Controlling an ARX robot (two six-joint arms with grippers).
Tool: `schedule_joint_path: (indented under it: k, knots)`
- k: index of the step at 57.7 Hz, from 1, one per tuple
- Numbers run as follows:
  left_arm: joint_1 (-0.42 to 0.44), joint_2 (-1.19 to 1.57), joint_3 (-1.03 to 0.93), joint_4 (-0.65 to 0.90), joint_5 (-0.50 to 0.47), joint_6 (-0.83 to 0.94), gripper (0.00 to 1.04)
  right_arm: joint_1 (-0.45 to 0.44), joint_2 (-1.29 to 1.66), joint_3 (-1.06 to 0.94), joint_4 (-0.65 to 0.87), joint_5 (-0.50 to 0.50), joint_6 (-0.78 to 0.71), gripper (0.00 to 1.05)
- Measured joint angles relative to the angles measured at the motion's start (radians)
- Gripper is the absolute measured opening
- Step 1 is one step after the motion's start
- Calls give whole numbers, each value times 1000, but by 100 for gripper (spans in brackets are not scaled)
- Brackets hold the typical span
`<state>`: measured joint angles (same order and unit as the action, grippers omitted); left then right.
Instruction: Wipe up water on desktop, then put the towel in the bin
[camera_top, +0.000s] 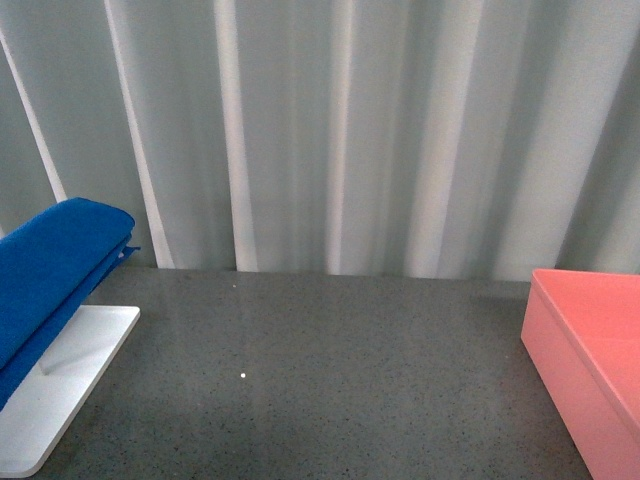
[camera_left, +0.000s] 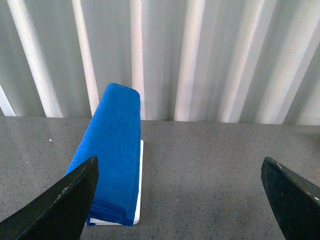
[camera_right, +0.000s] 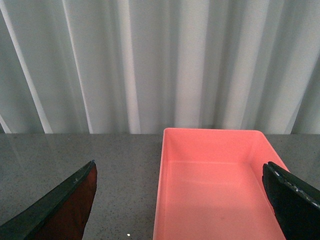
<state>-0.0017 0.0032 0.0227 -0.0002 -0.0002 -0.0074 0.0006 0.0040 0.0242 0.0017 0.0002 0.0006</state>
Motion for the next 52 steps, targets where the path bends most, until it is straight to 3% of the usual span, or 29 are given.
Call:
schedule_joint_path:
  k: [52]
  knots:
    - [0,0,0,0,0,0,98,0,0,0,0,0,0,98]
